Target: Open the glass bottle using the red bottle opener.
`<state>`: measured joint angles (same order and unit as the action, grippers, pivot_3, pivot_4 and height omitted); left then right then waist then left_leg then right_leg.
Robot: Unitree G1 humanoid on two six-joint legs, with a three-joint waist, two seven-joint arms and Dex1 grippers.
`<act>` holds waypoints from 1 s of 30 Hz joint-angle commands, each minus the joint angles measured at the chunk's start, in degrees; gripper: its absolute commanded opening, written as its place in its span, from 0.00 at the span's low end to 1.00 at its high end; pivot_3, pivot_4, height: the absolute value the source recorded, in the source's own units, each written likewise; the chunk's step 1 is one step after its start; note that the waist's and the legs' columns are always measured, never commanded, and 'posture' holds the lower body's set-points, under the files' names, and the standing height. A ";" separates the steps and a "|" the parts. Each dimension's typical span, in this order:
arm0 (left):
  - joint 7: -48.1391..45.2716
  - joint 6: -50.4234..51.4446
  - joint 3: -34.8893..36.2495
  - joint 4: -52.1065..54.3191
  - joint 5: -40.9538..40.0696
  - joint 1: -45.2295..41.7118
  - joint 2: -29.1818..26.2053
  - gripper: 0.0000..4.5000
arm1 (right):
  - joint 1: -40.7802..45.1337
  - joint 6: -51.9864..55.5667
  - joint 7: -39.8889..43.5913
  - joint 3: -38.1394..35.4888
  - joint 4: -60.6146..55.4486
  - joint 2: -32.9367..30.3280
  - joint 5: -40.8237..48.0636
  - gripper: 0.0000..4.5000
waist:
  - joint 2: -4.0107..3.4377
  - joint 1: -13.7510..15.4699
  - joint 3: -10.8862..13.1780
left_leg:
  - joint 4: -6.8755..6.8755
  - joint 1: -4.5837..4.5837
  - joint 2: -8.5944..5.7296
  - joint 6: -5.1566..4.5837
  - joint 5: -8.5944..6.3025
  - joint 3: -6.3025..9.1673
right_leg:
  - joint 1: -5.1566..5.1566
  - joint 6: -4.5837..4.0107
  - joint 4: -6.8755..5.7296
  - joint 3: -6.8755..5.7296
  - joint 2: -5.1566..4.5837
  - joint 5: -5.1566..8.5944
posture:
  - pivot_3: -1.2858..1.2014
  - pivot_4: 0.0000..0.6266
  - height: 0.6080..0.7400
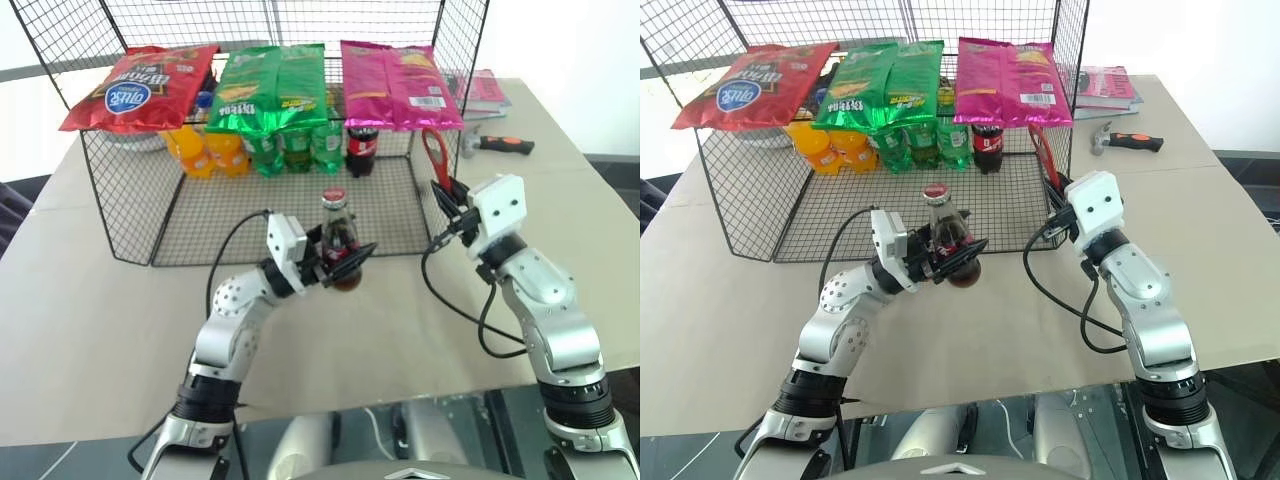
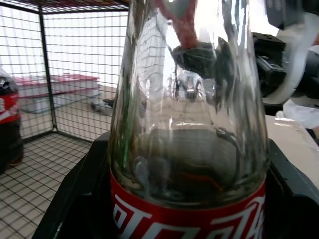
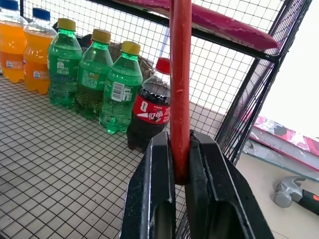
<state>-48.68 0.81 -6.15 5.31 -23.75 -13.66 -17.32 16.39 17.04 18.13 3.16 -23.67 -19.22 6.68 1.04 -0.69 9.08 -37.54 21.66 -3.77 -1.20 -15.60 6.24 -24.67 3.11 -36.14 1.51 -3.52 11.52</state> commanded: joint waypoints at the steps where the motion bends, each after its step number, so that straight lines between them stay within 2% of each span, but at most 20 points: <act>1: -0.11 -7.28 -0.89 1.09 3.36 0.29 1.22 0.60 | 0.69 -1.79 -0.60 -1.26 -1.42 0.31 -0.57 0.00 | 0.00 0.01 0.00 | 0.00 0.00 0.00 0.00 0.00 -0.01 | -0.01 0.00 0.00 0.01 0.00 0.00 | 0.52 0.24 1.00; 12: 0.24 -14.42 -0.69 -4.48 5.55 2.69 4.02 0.60 | -0.60 -2.18 -0.76 -1.54 -2.18 0.49 -1.49 0.00 | -0.06 0.04 -0.06 | 0.00 0.02 0.01 -0.01 -0.01 -0.06 | -0.02 0.00 0.07 0.05 -0.01 0.00 | 0.52 0.24 1.00; 14: 0.17 -14.70 -0.73 -4.53 5.47 2.73 4.04 0.83 | -0.60 -2.22 -0.78 -1.54 -2.08 0.54 -1.55 0.00 | -0.08 0.04 -0.08 | 0.00 0.01 0.01 -0.01 -0.01 -0.06 | -0.02 0.00 0.05 0.05 -0.01 0.00 | 0.52 0.24 1.00; 16: 0.06 -15.03 -0.85 -4.29 5.47 3.01 4.00 0.96 | -0.65 -2.24 -0.78 -1.54 -2.04 0.57 -1.59 0.00 | -0.10 0.03 -0.12 | 0.00 0.01 0.01 -0.01 -0.01 -0.06 | -0.01 0.00 0.04 0.05 -0.02 0.00 | 0.52 0.24 1.00; 17: -0.03 -15.21 -0.83 -4.16 5.38 3.29 3.93 0.99 | -0.72 -2.24 -0.80 -1.55 -2.07 0.61 -1.57 0.00 | -0.11 0.04 -0.13 | 0.00 0.01 0.01 -0.01 -0.01 -0.06 | -0.01 0.00 0.04 0.05 -0.02 0.00 | 0.52 0.24 1.00; 22: 0.78 -16.61 -0.34 -3.89 6.07 4.66 3.60 0.99 | -1.56 -2.24 -0.39 -1.55 -2.59 0.53 -1.19 0.00 | -0.12 0.02 -0.18 | 0.00 -0.01 0.01 -0.01 -0.01 -0.07 | -0.01 0.00 0.04 0.06 -0.01 0.00 | 0.52 0.24 1.00; 26: 0.20 -13.01 0.09 0.68 1.15 4.20 3.70 0.99 | -3.51 -2.42 0.53 -1.26 -3.79 0.12 -0.93 0.00 | -0.13 0.01 -0.19 | 0.00 -0.01 0.01 -0.01 -0.01 -0.07 | -0.01 0.00 0.03 0.07 -0.01 0.00 | 0.52 0.24 1.00; 30: 0.51 -10.74 0.04 3.01 -0.34 3.16 3.41 0.99 | -5.63 -2.82 1.34 -0.21 -5.04 -0.10 -1.40 0.00 | -0.12 0.05 -0.19 | -0.01 0.00 0.01 -0.02 -0.01 -0.06 | 0.00 0.00 0.02 0.07 -0.02 0.00 | 0.52 0.24 1.00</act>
<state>-48.40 -10.31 -6.74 5.71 -22.76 -9.89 -13.85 10.65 15.82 19.13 3.07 -25.25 -18.98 5.23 0.92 -0.65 8.89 -37.55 21.65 -3.76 -1.21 -15.61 6.18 -24.67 3.11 -36.13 1.58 -3.54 11.52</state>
